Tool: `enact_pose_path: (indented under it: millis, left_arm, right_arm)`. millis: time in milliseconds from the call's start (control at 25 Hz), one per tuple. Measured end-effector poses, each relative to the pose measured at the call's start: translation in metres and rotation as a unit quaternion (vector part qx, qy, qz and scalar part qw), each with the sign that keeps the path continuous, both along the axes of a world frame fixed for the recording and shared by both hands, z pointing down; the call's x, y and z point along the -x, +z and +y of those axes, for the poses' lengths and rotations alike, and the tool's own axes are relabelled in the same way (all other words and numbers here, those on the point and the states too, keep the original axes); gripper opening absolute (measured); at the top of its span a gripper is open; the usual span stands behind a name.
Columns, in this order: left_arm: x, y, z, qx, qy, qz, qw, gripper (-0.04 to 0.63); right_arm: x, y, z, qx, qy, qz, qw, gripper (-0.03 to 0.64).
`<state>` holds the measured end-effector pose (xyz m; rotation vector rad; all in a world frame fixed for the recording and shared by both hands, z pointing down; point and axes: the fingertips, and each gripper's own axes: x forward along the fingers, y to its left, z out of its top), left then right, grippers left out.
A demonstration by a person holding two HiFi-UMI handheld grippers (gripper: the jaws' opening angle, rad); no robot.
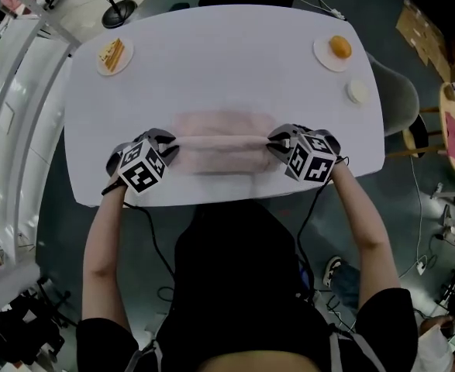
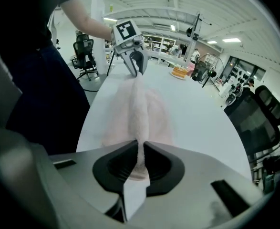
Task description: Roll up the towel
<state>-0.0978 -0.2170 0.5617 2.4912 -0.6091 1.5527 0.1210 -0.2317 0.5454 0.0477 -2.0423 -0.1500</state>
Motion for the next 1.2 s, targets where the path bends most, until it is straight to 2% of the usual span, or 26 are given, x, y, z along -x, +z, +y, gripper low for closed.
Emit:
enact_pose_path:
  millis: [240,480,840,1040,1120,1200]
  left_arm:
    - [0.004,0.013,-0.035,0.006,-0.016,-0.004,0.9999,0.069]
    - [0.002,0.018,-0.075,-0.003,-0.049,0.001,0.9988,0.069]
    - [0.004,0.045,-0.099,0.022,-0.079,-0.012,0.9966,0.069]
    - [0.005,0.052,-0.106,0.040,-0.106,-0.002,0.9935,0.069]
    - [0.004,0.053,-0.107,0.042,-0.118,0.006,0.9921,0.069]
    - [0.006,0.051,-0.107,0.035,-0.129,0.015,0.9909,0.069]
  right_arm:
    - [0.003,0.014,-0.034,0.010,0.001,-0.001,1.000,0.040]
    - [0.000,0.024,-0.072,0.014,0.029,-0.012,0.999,0.040]
    - [0.003,0.048,-0.098,0.037,0.057,-0.021,0.997,0.046]
    - [0.001,0.061,-0.105,0.068,0.076,-0.023,0.994,0.046]
    - [-0.001,0.063,-0.107,0.090,0.102,-0.028,0.990,0.060]
    - [-0.005,0.060,-0.112,0.101,0.132,-0.042,0.985,0.111]
